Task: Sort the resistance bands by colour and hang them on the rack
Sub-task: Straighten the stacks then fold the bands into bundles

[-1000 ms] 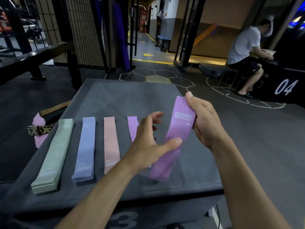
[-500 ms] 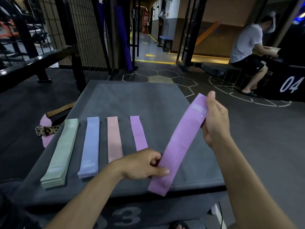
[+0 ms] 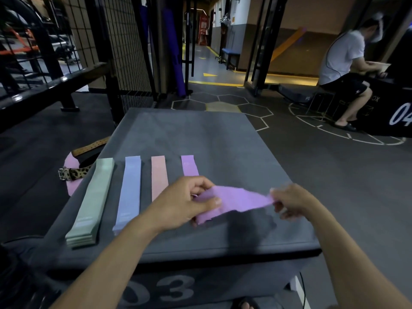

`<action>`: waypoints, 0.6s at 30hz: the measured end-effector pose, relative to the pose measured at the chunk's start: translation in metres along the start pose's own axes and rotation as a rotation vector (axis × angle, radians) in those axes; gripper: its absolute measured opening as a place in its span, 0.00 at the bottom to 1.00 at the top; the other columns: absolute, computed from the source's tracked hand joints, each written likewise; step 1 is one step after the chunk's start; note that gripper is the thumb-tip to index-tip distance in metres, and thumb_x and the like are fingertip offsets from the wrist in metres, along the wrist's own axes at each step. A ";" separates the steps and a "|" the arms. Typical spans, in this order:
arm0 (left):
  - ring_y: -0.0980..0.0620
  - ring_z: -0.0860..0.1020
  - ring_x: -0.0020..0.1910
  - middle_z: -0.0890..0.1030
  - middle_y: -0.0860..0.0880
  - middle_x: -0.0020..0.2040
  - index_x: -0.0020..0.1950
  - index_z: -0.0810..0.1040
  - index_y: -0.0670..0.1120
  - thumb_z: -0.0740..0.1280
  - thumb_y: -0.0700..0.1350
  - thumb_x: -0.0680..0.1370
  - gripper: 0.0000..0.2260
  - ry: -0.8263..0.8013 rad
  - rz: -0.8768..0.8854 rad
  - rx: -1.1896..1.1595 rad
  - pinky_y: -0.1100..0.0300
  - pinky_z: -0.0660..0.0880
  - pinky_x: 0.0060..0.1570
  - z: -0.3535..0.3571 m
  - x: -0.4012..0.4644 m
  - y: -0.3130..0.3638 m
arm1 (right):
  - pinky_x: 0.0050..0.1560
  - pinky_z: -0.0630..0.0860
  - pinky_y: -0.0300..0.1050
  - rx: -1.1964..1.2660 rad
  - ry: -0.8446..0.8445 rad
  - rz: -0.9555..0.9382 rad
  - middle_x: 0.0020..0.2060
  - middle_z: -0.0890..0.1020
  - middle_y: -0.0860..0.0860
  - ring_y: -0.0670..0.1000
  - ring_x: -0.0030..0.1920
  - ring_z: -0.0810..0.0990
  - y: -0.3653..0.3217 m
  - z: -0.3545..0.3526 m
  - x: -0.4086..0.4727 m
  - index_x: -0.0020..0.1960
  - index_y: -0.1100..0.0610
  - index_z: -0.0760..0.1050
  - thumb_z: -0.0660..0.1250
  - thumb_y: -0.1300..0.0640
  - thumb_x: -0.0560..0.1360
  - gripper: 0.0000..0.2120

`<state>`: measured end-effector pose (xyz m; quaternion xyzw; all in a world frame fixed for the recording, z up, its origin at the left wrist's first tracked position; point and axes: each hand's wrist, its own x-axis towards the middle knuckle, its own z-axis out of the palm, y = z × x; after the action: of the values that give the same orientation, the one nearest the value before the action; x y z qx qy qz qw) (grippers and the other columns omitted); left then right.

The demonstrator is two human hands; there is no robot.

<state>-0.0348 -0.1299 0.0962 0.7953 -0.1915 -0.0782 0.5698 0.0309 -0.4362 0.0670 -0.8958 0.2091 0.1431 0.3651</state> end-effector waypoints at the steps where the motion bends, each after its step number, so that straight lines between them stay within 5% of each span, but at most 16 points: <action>1: 0.52 0.77 0.32 0.84 0.53 0.40 0.50 0.81 0.49 0.74 0.46 0.77 0.04 -0.051 -0.014 0.072 0.58 0.76 0.31 0.004 0.001 -0.001 | 0.32 0.78 0.44 -0.246 -0.053 0.020 0.40 0.84 0.58 0.55 0.31 0.79 0.000 -0.001 0.001 0.49 0.65 0.81 0.66 0.48 0.80 0.19; 3: 0.52 0.79 0.32 0.84 0.55 0.43 0.50 0.81 0.51 0.74 0.48 0.77 0.04 -0.215 -0.053 0.213 0.56 0.78 0.31 0.012 0.005 -0.006 | 0.47 0.80 0.48 -0.540 -0.049 -0.117 0.45 0.83 0.55 0.54 0.42 0.80 -0.009 0.000 -0.002 0.52 0.62 0.82 0.68 0.52 0.78 0.13; 5: 0.52 0.82 0.40 0.84 0.57 0.47 0.52 0.82 0.53 0.73 0.52 0.76 0.06 -0.358 -0.022 0.372 0.53 0.81 0.42 0.020 0.009 -0.010 | 0.53 0.77 0.40 -0.325 -0.089 -0.444 0.52 0.85 0.53 0.50 0.51 0.81 -0.027 0.003 -0.017 0.52 0.58 0.81 0.68 0.57 0.80 0.06; 7: 0.55 0.81 0.47 0.84 0.58 0.50 0.55 0.83 0.53 0.72 0.54 0.77 0.10 -0.418 0.020 0.431 0.55 0.78 0.50 0.023 0.012 -0.008 | 0.56 0.75 0.34 0.040 -0.343 -0.645 0.55 0.85 0.50 0.45 0.56 0.82 -0.049 0.015 -0.048 0.56 0.57 0.82 0.66 0.54 0.82 0.09; 11: 0.58 0.78 0.40 0.84 0.55 0.48 0.57 0.83 0.51 0.73 0.54 0.77 0.12 -0.316 0.008 0.400 0.57 0.76 0.45 0.008 0.016 -0.002 | 0.55 0.73 0.52 0.097 -0.675 -0.765 0.44 0.81 0.53 0.53 0.47 0.77 -0.063 0.040 -0.067 0.49 0.57 0.80 0.64 0.44 0.81 0.17; 15: 0.54 0.76 0.32 0.80 0.59 0.37 0.51 0.82 0.55 0.75 0.50 0.75 0.06 -0.151 0.009 0.330 0.57 0.75 0.38 -0.015 0.016 -0.004 | 0.50 0.69 0.55 0.136 -0.635 -0.780 0.50 0.81 0.69 0.55 0.47 0.75 -0.063 0.044 -0.060 0.55 0.59 0.82 0.73 0.49 0.76 0.15; 18: 0.55 0.75 0.30 0.77 0.58 0.31 0.55 0.79 0.52 0.76 0.45 0.76 0.11 0.025 -0.046 0.203 0.56 0.76 0.33 -0.025 0.017 -0.008 | 0.43 0.67 0.51 0.198 -0.538 -0.776 0.38 0.80 0.65 0.53 0.40 0.72 -0.062 0.044 -0.058 0.48 0.64 0.82 0.74 0.56 0.76 0.10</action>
<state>-0.0090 -0.1124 0.0984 0.8540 -0.1731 -0.0613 0.4869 0.0053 -0.3491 0.0977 -0.7999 -0.2298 0.2025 0.5160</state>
